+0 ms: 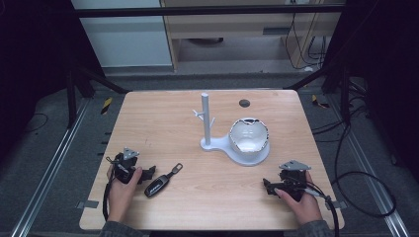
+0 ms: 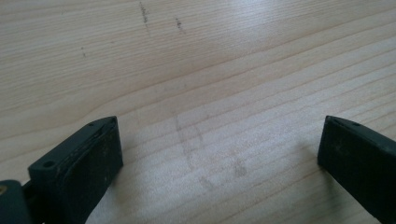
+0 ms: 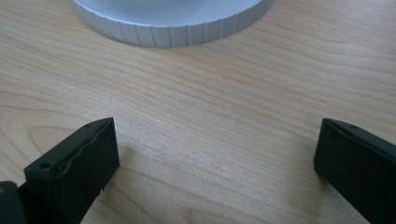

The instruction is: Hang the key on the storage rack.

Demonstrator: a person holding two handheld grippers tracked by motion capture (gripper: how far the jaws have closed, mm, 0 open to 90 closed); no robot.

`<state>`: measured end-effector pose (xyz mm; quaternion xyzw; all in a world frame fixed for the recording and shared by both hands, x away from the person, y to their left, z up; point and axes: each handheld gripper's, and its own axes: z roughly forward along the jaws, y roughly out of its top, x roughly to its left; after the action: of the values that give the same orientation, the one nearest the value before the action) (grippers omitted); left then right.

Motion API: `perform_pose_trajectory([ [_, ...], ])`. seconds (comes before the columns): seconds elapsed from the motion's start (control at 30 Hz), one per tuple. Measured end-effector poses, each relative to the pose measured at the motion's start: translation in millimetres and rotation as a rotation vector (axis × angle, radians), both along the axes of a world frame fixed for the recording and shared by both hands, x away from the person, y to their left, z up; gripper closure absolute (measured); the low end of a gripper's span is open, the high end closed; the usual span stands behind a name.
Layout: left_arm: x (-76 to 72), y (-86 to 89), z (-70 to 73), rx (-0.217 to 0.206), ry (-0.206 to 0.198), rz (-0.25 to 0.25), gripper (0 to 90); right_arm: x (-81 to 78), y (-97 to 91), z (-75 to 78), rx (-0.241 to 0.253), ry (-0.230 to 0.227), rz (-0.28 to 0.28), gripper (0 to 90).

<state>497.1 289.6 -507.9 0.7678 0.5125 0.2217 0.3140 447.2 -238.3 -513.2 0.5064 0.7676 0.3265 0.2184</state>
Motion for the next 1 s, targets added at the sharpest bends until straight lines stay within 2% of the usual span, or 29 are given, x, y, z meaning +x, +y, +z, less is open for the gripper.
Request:
perform_pose_trajectory([
  [0.1, -1.5, -2.4, -0.1, 0.000, -0.001, 0.021, 0.0, 0.0, 0.0, -0.1, 0.000, 0.000, 0.001, 0.4],
  [0.4, -2.3, 0.3, 0.1, -0.003, -0.005, -0.010, 0.0, -0.4, 0.5, -0.1, 0.002, 0.001, -0.003, 0.4],
  [0.5, -3.7, 1.2, 1.4, 0.002, -0.018, -0.022, 6.1, -0.5, 0.3, -0.1, -0.001, -0.001, 0.000, 0.4],
  [0.63, -5.5, -3.6, 9.2, 0.029, -0.120, -0.011, 5.6, -0.5, 0.5, -0.1, 0.001, 0.000, -0.001, 0.4],
  [0.67, -3.5, -5.3, 11.4, 0.011, -0.119, -0.007, 4.8, -0.5, 0.4, -0.1, 0.001, 0.000, 0.000, 0.4],
  [0.7, -1.4, -7.7, 15.5, 0.000, -0.113, -0.026, 4.8, -0.4, 0.3, -0.1, 0.001, 0.000, 0.002, 0.4],
  [0.77, 0.2, -14.9, 25.7, 0.028, -0.127, -0.053, 5.3, -0.4, 0.2, -0.1, 0.001, 0.000, 0.005, 0.4],
  [0.83, 0.4, -22.7, 36.1, 0.049, -0.125, -0.085, 5.3, -0.3, 0.2, -0.1, 0.001, 0.000, 0.005, 0.4],
  [0.93, -0.6, -31.9, 47.7, 0.024, -0.112, -0.112, 5.5, 0.3, 0.2, 0.1, 0.000, 0.001, 0.008, 0.4],
  [1.0, -2.2, -37.8, 53.0, 0.071, -0.101, -0.123, 5.5, 0.6, 0.6, 0.1, 0.001, 0.002, 0.007, 0.4],
])
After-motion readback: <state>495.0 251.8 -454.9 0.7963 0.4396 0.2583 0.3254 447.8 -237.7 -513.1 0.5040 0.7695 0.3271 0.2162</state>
